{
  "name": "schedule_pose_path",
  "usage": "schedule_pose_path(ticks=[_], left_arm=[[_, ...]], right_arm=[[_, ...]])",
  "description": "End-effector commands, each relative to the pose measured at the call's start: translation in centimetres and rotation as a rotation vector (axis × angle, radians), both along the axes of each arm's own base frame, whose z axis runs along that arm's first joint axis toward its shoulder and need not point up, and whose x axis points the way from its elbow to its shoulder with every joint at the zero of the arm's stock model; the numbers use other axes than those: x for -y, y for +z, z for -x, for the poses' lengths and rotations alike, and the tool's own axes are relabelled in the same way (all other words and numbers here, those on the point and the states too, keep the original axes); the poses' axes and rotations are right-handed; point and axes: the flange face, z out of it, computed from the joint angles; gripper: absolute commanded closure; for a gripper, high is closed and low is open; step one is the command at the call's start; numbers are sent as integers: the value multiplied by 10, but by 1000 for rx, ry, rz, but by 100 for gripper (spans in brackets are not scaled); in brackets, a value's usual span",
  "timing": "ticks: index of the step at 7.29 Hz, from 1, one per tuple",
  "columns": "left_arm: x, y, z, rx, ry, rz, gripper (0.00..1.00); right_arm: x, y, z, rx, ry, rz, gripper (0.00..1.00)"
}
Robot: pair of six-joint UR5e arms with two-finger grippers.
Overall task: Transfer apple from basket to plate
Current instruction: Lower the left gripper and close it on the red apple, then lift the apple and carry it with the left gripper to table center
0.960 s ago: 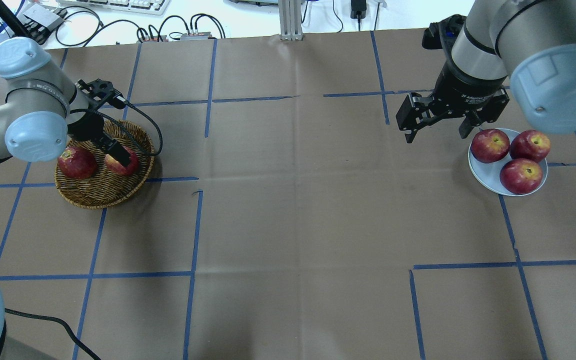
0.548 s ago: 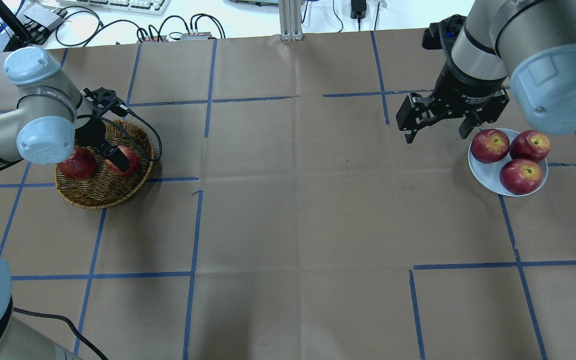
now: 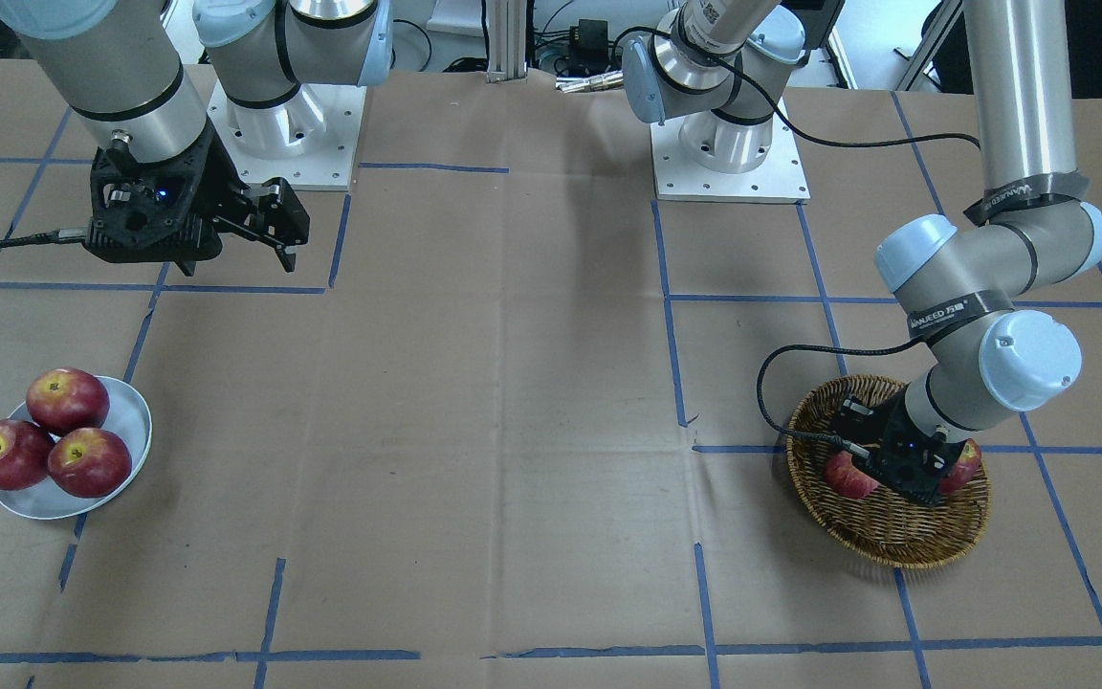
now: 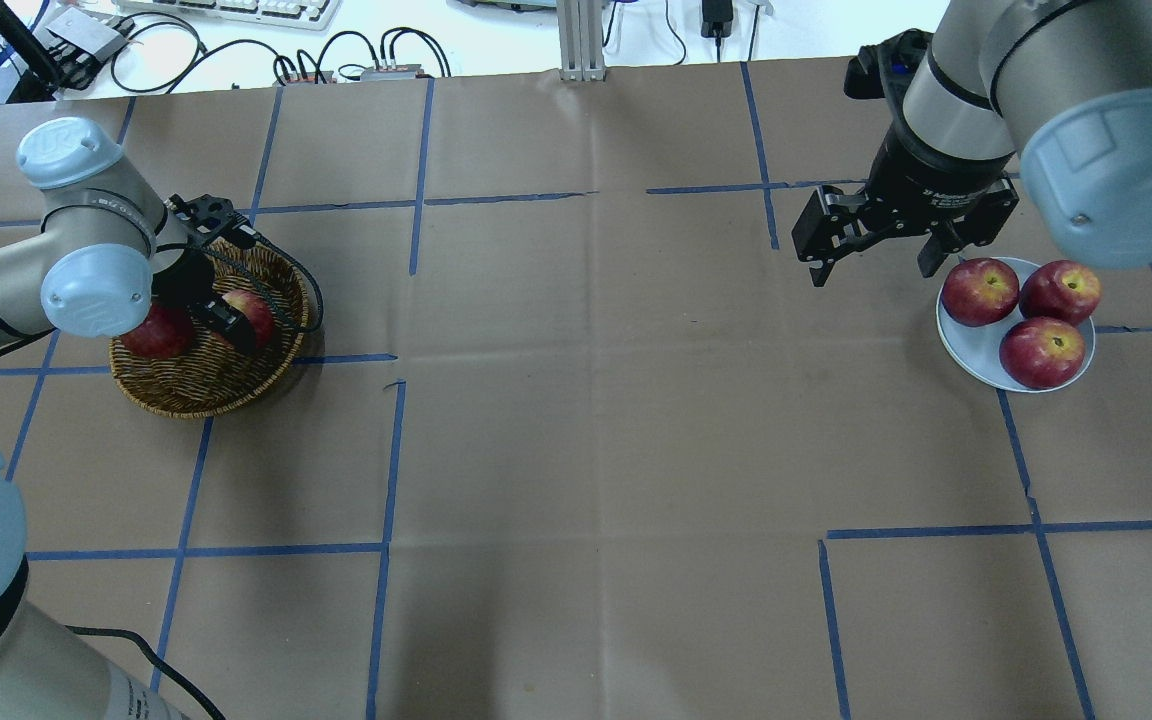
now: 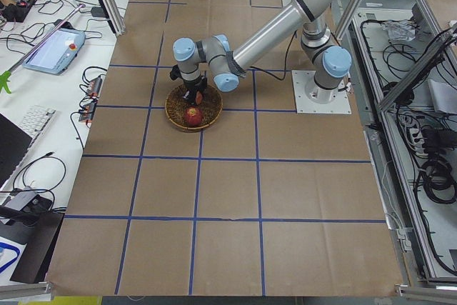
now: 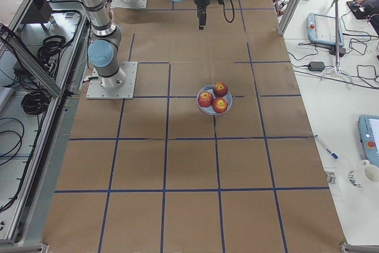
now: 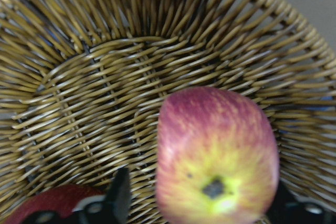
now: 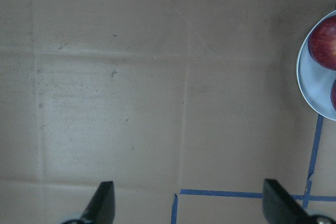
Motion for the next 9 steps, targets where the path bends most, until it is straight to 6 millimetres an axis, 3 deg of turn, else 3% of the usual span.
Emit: schedule_pose_path(ticks=[1,3,4,6,7,9], left_arm=[[1,19,5,-15,-2,38,83],[-6,51,24,-17,-5,71,87],[-10,72,51,-35,6,83,87],[-26,115,147,-27,111,134,93],[-38,121,202,-30,190,138,95],[-67,109,301,-34,332,111,97]], right_arm=[[0,0,0,0,0,0,0],[0,0,0,2,0,0,0],[0,0,0,2,0,0,0],[0,-1,0,2,0,-2,0],[0,-1,0,2,0,-2,0],[-1,-4,0,2,0,-8,0]])
